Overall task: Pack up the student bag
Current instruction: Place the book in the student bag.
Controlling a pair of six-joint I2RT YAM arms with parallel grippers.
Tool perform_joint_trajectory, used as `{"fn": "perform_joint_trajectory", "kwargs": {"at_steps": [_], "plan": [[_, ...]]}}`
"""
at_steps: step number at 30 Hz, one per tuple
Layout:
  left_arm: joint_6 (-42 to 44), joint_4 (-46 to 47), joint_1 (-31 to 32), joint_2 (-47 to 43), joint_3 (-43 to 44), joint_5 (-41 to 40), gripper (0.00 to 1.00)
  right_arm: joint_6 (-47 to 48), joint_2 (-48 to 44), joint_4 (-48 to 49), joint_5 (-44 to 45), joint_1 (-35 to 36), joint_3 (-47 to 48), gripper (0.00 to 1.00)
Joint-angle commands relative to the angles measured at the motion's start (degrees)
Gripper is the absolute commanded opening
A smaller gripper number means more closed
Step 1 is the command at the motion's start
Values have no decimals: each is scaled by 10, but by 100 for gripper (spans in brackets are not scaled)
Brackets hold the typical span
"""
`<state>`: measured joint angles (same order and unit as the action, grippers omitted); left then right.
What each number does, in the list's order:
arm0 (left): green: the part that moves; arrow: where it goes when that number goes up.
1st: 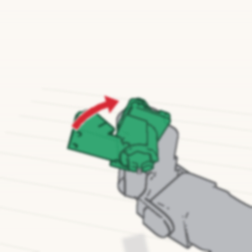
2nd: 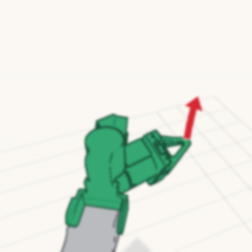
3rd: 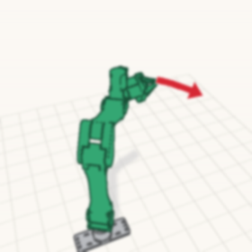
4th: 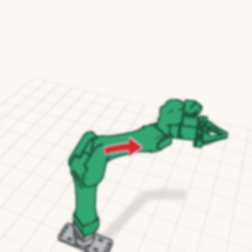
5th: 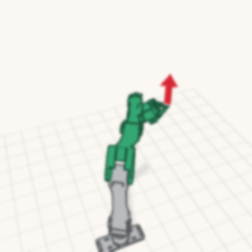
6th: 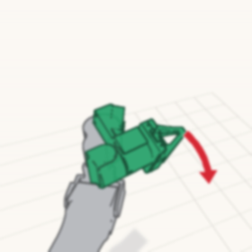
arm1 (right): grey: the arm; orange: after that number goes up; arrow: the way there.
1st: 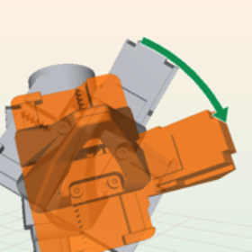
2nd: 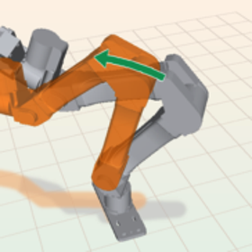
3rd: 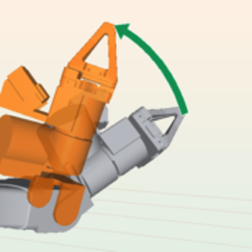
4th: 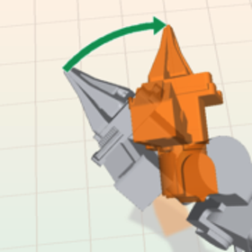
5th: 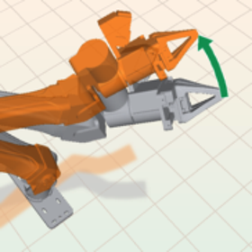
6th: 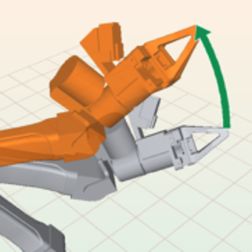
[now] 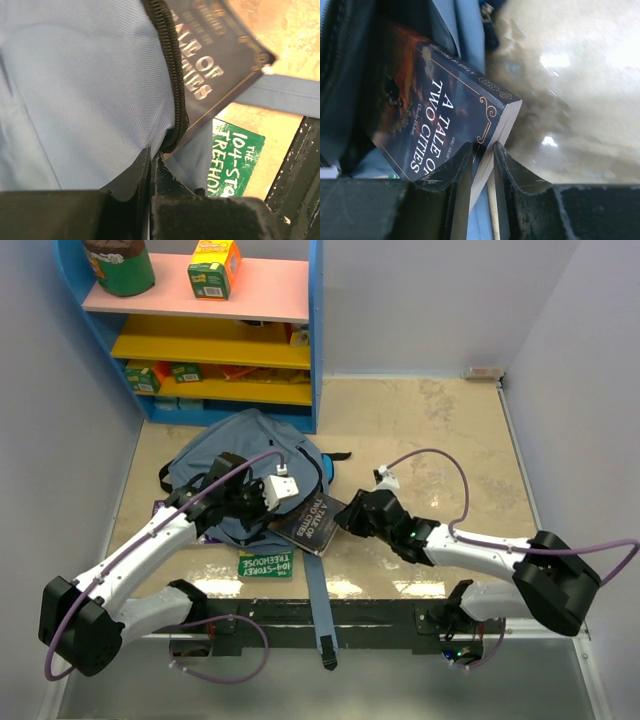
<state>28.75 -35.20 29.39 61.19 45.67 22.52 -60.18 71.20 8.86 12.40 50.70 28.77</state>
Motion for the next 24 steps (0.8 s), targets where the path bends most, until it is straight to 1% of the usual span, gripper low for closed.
{"fn": "perform_joint_trajectory", "kwargs": {"at_steps": [1, 8, 12, 18, 21, 24], "plan": [[-8, -5, 28, 1, 19, 5, 0, 23, 46, 104, -18, 1, 63, 27], [-18, -7, 30, 9, 33, 16, 0, 60, 149, 156, -32, -1, 154, 26], [-19, -7, 30, 10, 37, 23, 0, 68, 210, 223, -56, -1, 189, 27], [-19, -8, 30, 11, 39, 24, 0, 69, 300, 282, -83, -1, 245, 26], [-20, -10, 30, 10, 46, 26, 0, 68, 343, 287, -93, 1, 287, 24], [-20, -14, 30, 8, 55, 28, 0, 83, 353, 290, -85, 11, 317, 23]]}}
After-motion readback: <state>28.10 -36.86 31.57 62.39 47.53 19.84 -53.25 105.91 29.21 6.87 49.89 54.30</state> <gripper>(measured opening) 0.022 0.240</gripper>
